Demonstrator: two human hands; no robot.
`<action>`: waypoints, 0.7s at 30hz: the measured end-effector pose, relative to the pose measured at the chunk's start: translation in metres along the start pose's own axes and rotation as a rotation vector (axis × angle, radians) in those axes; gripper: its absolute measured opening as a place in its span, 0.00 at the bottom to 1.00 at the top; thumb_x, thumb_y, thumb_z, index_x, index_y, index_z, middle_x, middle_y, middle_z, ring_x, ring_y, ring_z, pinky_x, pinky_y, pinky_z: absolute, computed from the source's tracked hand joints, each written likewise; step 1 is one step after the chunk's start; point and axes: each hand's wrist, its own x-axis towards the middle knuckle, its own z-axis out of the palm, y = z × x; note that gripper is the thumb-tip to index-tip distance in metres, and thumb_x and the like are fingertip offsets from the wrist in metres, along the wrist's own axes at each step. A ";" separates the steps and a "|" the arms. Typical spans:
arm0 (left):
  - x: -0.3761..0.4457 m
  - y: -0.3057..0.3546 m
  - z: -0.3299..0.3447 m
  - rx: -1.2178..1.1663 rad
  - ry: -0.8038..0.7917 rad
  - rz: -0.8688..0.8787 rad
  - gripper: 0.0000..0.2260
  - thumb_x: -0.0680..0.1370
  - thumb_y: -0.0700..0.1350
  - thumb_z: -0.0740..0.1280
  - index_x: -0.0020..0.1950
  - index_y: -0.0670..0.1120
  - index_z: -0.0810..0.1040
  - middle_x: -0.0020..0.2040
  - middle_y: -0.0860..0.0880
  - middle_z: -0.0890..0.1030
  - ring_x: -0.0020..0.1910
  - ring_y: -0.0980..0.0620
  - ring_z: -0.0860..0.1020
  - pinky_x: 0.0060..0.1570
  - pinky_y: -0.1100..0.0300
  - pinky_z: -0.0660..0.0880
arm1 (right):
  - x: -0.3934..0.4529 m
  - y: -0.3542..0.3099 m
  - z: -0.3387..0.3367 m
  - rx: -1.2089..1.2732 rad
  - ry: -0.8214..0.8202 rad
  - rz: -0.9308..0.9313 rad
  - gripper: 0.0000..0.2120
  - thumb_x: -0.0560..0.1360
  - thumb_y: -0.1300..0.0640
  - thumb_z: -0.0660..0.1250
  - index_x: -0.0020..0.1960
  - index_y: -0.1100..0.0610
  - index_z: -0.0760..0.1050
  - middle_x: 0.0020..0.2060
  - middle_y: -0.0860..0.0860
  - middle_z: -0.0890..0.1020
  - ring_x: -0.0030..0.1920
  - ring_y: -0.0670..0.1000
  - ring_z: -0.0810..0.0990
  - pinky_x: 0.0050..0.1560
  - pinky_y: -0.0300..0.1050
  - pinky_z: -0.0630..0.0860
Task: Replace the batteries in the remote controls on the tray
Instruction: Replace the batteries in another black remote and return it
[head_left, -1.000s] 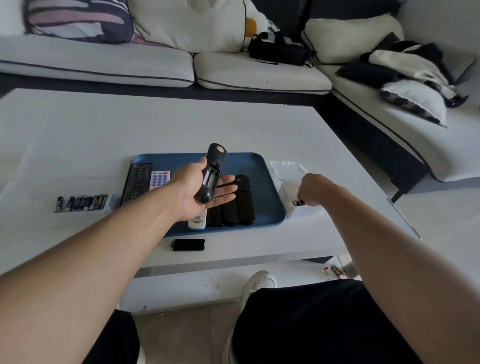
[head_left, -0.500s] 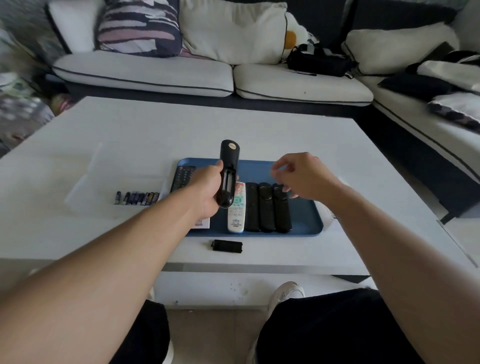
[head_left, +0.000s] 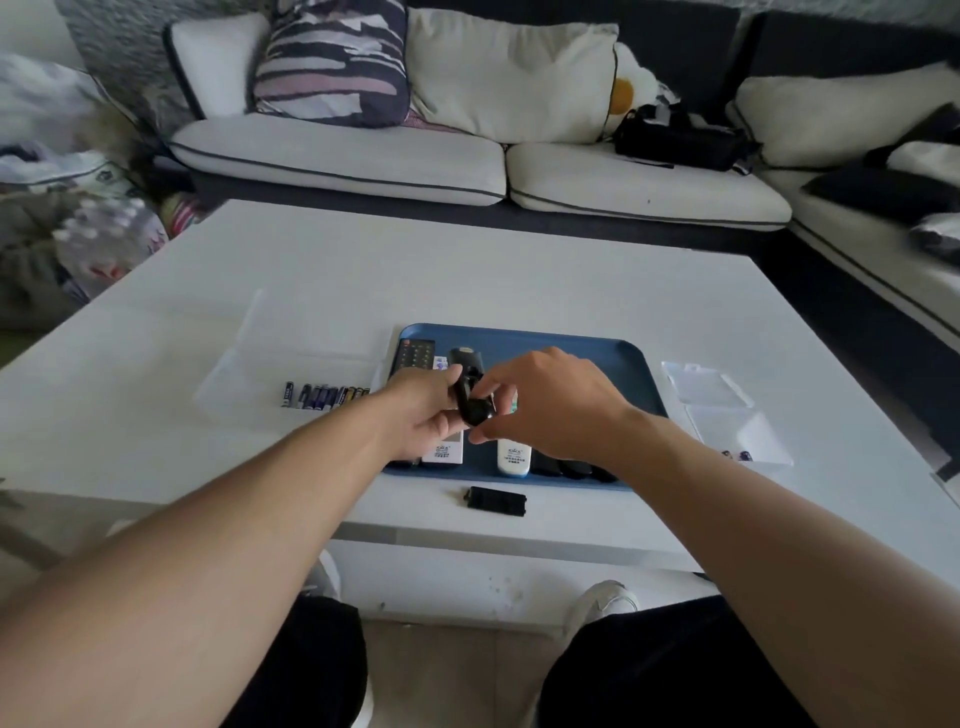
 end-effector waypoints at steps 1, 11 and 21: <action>0.001 0.000 0.000 0.012 -0.012 -0.014 0.09 0.85 0.41 0.59 0.52 0.38 0.76 0.45 0.39 0.83 0.38 0.46 0.84 0.38 0.51 0.81 | 0.000 0.000 0.001 -0.007 0.009 0.021 0.19 0.68 0.34 0.74 0.57 0.38 0.79 0.43 0.38 0.82 0.47 0.45 0.79 0.40 0.42 0.71; 0.004 -0.011 -0.002 0.256 -0.106 -0.077 0.08 0.85 0.36 0.58 0.54 0.39 0.76 0.52 0.39 0.83 0.48 0.45 0.84 0.50 0.47 0.83 | 0.004 0.004 0.014 0.008 -0.084 0.190 0.21 0.62 0.31 0.76 0.50 0.41 0.82 0.43 0.40 0.84 0.46 0.47 0.81 0.43 0.44 0.78; 0.014 -0.004 -0.025 0.659 0.223 0.372 0.08 0.75 0.39 0.66 0.48 0.43 0.85 0.44 0.44 0.85 0.42 0.44 0.84 0.47 0.48 0.83 | 0.012 0.006 0.037 0.002 -0.313 0.139 0.22 0.62 0.36 0.79 0.50 0.45 0.80 0.42 0.41 0.81 0.47 0.48 0.81 0.45 0.47 0.77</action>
